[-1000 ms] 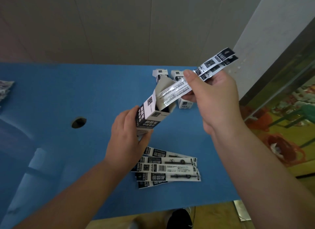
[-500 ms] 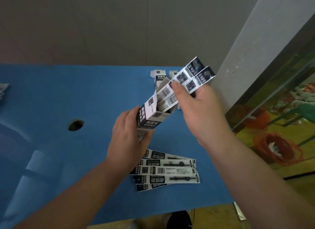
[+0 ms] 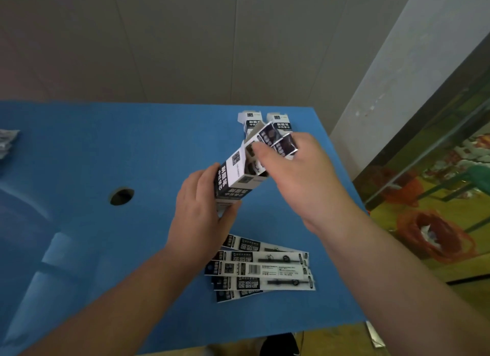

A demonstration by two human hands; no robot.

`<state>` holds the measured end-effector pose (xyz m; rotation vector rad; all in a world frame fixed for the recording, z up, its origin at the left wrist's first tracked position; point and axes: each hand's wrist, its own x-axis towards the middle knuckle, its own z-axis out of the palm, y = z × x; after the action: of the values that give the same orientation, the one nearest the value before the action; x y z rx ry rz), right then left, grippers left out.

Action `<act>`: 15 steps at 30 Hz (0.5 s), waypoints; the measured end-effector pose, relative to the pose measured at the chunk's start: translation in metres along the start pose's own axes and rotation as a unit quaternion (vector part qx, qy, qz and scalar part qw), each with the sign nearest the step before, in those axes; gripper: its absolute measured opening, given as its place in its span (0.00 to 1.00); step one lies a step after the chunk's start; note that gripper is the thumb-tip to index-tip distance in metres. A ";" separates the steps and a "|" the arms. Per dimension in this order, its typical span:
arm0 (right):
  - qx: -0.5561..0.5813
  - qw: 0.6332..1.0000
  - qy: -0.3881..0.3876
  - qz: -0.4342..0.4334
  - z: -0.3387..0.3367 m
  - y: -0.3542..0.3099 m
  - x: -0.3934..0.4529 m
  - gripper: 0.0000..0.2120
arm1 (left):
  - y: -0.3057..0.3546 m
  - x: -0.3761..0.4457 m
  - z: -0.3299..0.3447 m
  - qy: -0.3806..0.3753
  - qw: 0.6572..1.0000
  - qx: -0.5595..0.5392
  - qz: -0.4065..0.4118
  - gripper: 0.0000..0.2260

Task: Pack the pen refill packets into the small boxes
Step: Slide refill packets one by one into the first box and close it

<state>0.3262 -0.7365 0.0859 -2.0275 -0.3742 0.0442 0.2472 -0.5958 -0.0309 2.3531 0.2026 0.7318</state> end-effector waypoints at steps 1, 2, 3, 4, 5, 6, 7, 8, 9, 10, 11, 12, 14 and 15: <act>-0.018 1.000 0.000 -0.008 -0.003 -0.001 0.001 0.13 | -0.002 0.000 0.000 0.001 1.000 0.007 0.004 0.31; -0.038 0.999 -0.004 -0.015 -0.004 -0.001 0.002 0.13 | -0.003 0.000 0.001 0.003 1.000 0.011 0.011 0.30; -0.054 0.998 -0.016 -0.020 -0.004 -0.002 0.001 0.13 | -0.004 -0.001 0.001 0.007 1.000 0.015 0.020 0.29; -0.066 0.997 -0.034 -0.018 -0.003 -0.003 0.001 0.13 | -0.004 -0.001 0.002 0.011 0.999 0.019 0.034 0.29; -0.068 0.996 -0.056 -0.010 -0.001 -0.004 0.001 0.14 | -0.002 -0.001 0.003 0.015 0.998 0.023 0.049 0.28; -0.064 0.995 -0.079 0.008 0.001 -0.005 0.000 0.15 | -0.001 -0.001 0.003 0.018 0.998 0.025 0.062 0.28; -0.052 0.993 -0.100 0.030 0.001 -0.006 0.000 0.17 | 0.001 -0.001 0.003 0.020 0.997 0.026 0.071 0.28; -0.037 0.992 -0.115 0.047 -0.002 -0.007 0.000 0.17 | 0.001 0.000 0.003 0.022 0.997 0.026 0.075 0.27; -0.024 0.991 -0.121 0.055 -0.005 -0.008 0.002 0.17 | 0.001 0.000 0.003 0.022 0.997 0.025 0.074 0.27; -0.015 0.991 -0.123 0.058 -0.009 -0.009 0.003 0.15 | 0.000 0.002 0.002 0.023 0.997 0.022 0.069 0.27; -0.007 0.991 -0.122 0.059 -0.013 -0.010 0.004 0.14 | -0.001 0.003 0.002 0.023 0.998 0.020 0.063 0.27; -0.001 0.990 -0.125 0.061 -0.016 -0.011 0.005 0.13 | -0.002 0.004 0.001 0.024 0.998 0.021 0.061 0.27; -0.004 0.987 -0.144 0.069 -0.019 -0.010 0.005 0.13 | -0.004 0.004 0.001 0.021 0.997 0.035 0.070 0.27; -0.019 0.985 -0.152 0.074 -0.019 -0.009 0.005 0.15 | -0.004 0.004 0.002 0.019 0.996 0.043 0.075 0.26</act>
<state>0.3322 -0.7470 0.1035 -2.0871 -0.4151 0.4459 0.2515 -0.5923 -0.0327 2.4563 0.0755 0.8561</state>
